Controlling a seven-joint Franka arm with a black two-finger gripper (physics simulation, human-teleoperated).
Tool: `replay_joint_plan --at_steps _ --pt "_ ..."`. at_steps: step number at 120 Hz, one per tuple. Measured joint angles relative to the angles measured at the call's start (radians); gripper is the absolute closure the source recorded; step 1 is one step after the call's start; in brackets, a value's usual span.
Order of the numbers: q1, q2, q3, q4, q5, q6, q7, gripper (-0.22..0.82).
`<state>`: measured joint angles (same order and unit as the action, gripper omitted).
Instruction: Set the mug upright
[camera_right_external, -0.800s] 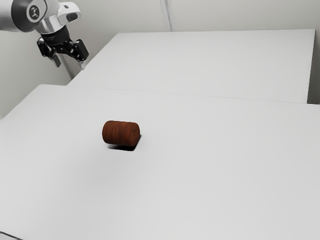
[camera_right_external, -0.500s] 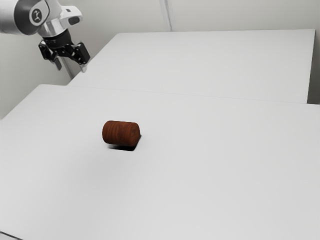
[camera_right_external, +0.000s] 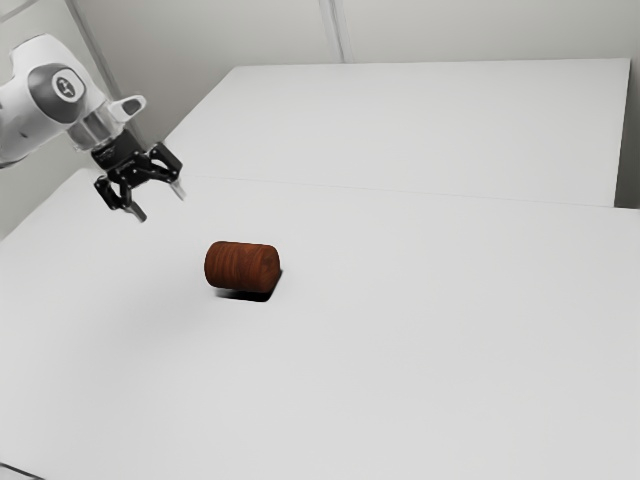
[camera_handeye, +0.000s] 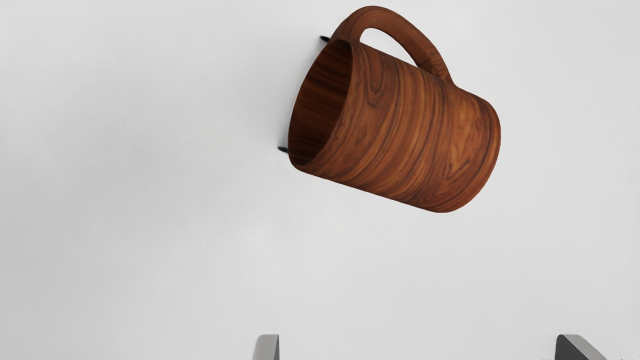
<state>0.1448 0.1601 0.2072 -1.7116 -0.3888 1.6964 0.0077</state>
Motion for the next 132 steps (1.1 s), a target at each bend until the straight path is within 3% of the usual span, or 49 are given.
replay_joint_plan --at_steps 45,92,132 --pt "0.093 0.16 0.001 0.004 -0.198 0.0 0.143 0.0" --pt "0.126 0.343 -0.001 0.121 -0.369 0.009 0.287 0.0" --pt "0.124 0.405 -0.014 0.096 -0.545 0.013 0.358 0.0"
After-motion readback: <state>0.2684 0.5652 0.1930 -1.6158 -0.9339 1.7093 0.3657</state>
